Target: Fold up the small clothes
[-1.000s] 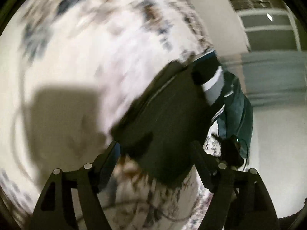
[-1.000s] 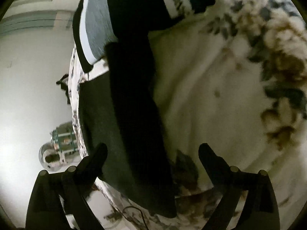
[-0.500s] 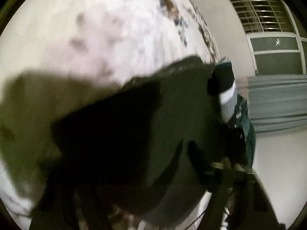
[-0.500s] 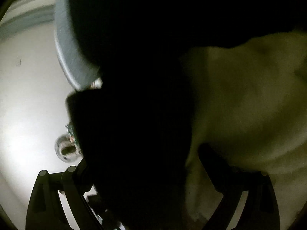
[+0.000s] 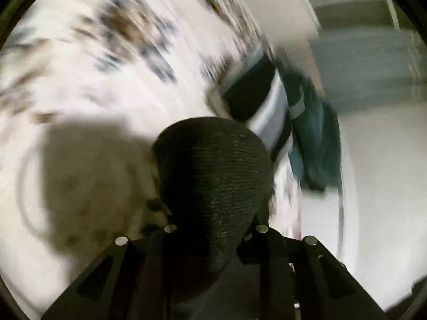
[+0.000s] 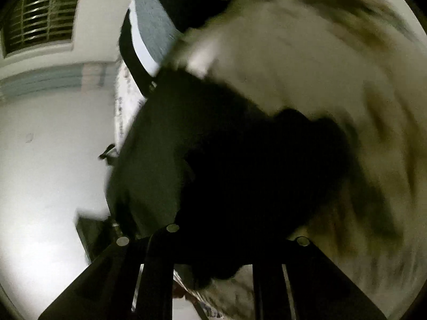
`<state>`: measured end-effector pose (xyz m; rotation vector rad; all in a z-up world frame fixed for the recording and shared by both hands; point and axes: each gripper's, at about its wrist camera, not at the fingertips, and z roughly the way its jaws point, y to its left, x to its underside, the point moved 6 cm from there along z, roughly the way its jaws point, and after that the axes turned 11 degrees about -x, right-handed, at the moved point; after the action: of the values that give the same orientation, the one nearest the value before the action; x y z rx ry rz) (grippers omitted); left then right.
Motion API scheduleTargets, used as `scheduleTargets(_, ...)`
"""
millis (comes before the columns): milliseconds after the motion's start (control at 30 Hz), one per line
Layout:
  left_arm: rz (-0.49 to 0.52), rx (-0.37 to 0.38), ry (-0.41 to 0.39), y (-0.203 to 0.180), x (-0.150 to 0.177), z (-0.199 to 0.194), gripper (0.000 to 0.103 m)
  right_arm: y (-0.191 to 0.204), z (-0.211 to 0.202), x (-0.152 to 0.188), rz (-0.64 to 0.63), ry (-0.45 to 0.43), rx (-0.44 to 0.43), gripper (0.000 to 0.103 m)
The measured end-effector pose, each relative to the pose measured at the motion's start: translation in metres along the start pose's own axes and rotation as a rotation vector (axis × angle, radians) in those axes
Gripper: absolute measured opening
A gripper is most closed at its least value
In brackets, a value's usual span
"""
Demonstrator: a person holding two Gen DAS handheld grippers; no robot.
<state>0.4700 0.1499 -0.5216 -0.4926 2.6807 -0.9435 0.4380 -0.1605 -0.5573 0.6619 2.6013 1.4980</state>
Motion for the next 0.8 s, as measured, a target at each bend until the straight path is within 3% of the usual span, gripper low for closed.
scheduleTargets(33, 0.037, -0.026, 0.078, 0.002, 0.001, 0.022, 0.025, -0.005, -0.006, 0.021, 0.013, -0.014, 0.02, 0.017)
scheduleTargets(100, 0.039, -0.092, 0.202, 0.014, 0.01, 0.061, 0.042, -0.025, -0.005, 0.053, 0.028, -0.015, 0.074, 0.017)
scheduleTargets(133, 0.023, -0.13, 0.227, 0.022, 0.014, 0.075, 0.045, -0.043, -0.001, 0.066, 0.061, -0.003, 0.095, 0.021)
scheduleTargets(167, 0.009, -0.145, 0.224, 0.026, 0.015, 0.081, 0.049, -0.062, 0.006, 0.071, 0.108, 0.007, 0.118, 0.023)
scheduleTargets(200, -0.008, -0.134, 0.212, 0.028, 0.016, 0.083, 0.057, -0.08, 0.008, 0.073, 0.156, 0.015, 0.142, 0.033)
scheduleTargets(233, -0.025, -0.127, 0.196, 0.028, 0.017, 0.08, 0.057, -0.093, 0.01, 0.077, 0.198, 0.023, 0.142, 0.045)
scheduleTargets(300, -0.049, -0.108, 0.141, 0.023, 0.02, 0.064, 0.058, -0.106, 0.001, 0.081, 0.27, 0.065, 0.102, 0.054)
scheduleTargets(433, -0.028, -0.154, 0.0, 0.02, 0.04, -0.001, 0.061, -0.108, -0.042, 0.088, 0.238, 0.109, 0.162, 0.054)
scheduleTargets(500, -0.037, -0.219, -0.065, 0.025, 0.06, -0.038, 0.063, -0.11, -0.068, 0.088, 0.223, 0.124, 0.183, 0.054)
scheduleTargets(600, -0.047, -0.341, -0.096, 0.046, 0.093, -0.063, 0.063, -0.118, -0.103, 0.093, 0.213, 0.139, 0.222, 0.056)
scheduleTargets(733, -0.031, -0.551, -0.028, 0.089, 0.15, -0.057, 0.064, -0.084, -0.099, 0.073, 0.166, 0.131, 0.256, 0.057)
scheduleTargets(800, -0.042, -0.616, 0.032, 0.111, 0.179, -0.041, 0.063, -0.075, -0.094, 0.059, 0.115, 0.117, 0.285, 0.057)
